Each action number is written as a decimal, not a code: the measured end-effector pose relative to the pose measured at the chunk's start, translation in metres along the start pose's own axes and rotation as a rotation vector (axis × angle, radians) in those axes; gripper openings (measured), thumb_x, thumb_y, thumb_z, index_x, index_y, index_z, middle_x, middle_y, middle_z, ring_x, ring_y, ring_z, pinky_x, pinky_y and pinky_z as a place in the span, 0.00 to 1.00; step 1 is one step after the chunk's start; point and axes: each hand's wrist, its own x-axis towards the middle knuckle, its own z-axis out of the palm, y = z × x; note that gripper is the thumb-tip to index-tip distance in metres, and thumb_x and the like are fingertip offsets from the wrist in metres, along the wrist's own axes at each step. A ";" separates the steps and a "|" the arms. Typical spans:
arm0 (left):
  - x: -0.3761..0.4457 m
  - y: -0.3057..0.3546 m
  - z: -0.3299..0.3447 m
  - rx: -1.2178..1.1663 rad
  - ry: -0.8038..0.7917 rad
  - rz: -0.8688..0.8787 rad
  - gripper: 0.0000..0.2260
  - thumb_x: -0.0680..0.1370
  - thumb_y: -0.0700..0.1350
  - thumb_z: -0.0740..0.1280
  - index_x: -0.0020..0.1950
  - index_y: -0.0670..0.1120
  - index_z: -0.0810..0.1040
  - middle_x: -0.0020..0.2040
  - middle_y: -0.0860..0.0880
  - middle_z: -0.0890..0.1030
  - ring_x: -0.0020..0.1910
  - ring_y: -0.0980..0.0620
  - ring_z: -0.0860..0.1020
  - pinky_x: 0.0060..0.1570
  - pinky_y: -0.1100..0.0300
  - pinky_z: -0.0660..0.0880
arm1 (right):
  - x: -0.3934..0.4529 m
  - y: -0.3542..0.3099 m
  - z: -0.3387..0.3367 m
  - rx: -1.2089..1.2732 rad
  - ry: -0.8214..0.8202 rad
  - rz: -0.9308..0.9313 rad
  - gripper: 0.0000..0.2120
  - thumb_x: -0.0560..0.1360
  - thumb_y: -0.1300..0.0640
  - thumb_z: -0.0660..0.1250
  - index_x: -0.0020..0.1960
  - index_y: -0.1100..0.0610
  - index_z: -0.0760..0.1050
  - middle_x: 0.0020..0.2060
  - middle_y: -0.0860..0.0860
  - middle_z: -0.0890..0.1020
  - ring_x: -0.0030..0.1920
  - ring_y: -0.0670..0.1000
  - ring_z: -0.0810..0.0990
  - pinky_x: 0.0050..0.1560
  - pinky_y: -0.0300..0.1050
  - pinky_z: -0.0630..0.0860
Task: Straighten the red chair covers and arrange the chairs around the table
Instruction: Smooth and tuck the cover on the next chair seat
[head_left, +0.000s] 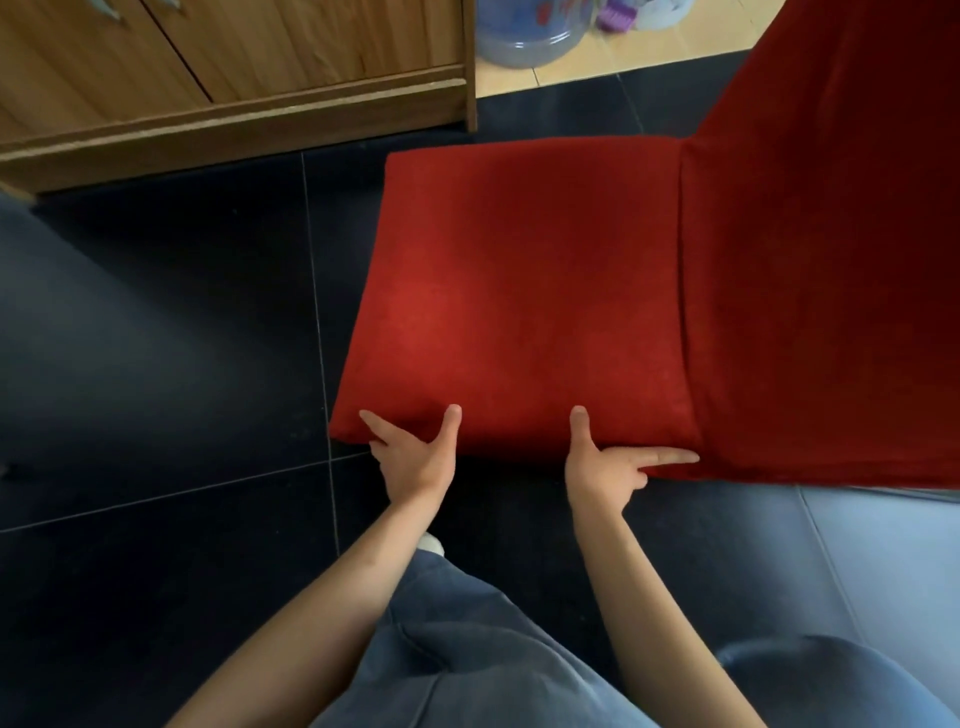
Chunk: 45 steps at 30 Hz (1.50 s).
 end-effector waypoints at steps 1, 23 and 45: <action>0.001 -0.001 0.001 0.009 0.006 -0.006 0.52 0.69 0.68 0.67 0.76 0.53 0.32 0.77 0.37 0.51 0.71 0.37 0.65 0.64 0.41 0.68 | -0.001 0.000 0.001 0.003 0.002 0.002 0.63 0.68 0.35 0.71 0.69 0.48 0.17 0.71 0.70 0.58 0.57 0.65 0.76 0.51 0.52 0.73; 0.002 0.008 0.025 -0.462 0.030 -0.235 0.61 0.65 0.61 0.77 0.76 0.49 0.31 0.75 0.41 0.61 0.71 0.42 0.66 0.69 0.47 0.65 | 0.010 -0.010 0.010 0.301 0.123 0.162 0.74 0.58 0.41 0.81 0.71 0.50 0.20 0.69 0.62 0.64 0.62 0.60 0.74 0.58 0.52 0.72; 0.009 0.015 0.048 -0.744 0.122 -0.335 0.60 0.64 0.59 0.78 0.73 0.62 0.30 0.74 0.49 0.63 0.66 0.43 0.71 0.64 0.38 0.69 | 0.022 0.005 0.027 0.520 0.166 0.179 0.71 0.58 0.44 0.82 0.70 0.37 0.22 0.69 0.61 0.68 0.51 0.53 0.75 0.61 0.54 0.71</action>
